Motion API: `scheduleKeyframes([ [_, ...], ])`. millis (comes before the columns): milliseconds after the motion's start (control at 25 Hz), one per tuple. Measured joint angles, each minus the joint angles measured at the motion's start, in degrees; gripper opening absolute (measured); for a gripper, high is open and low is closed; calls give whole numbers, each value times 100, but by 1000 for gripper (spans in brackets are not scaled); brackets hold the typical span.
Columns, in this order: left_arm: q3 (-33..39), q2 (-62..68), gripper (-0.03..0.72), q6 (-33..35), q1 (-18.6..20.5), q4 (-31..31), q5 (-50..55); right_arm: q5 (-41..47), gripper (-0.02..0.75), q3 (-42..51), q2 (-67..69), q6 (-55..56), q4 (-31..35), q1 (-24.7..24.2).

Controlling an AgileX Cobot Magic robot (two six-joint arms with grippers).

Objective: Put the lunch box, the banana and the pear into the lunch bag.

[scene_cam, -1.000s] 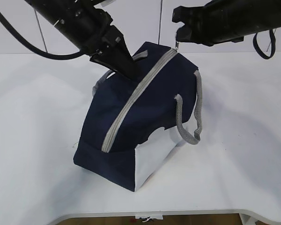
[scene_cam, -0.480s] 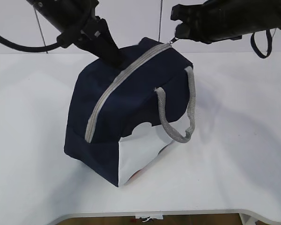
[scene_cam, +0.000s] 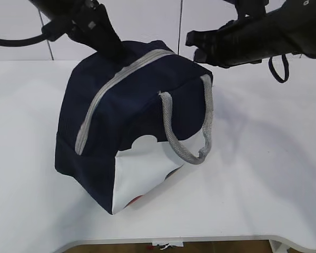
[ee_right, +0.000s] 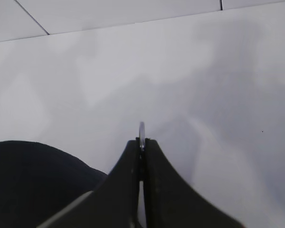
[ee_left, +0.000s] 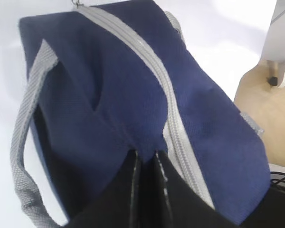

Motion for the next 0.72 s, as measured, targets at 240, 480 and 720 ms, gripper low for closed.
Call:
scheduleKeyframes([
  [240, 10, -165, 15, 0, 0, 109, 71, 21, -10, -10, 367, -13, 44, 0],
  [480, 10, -217, 15, 0, 0, 165, 109, 210, -10, -31, 743, -13, 255, 0],
  [720, 10, -217, 15, 0, 0, 203, 113, 249, -10, -31, 778, -13, 310, -10],
])
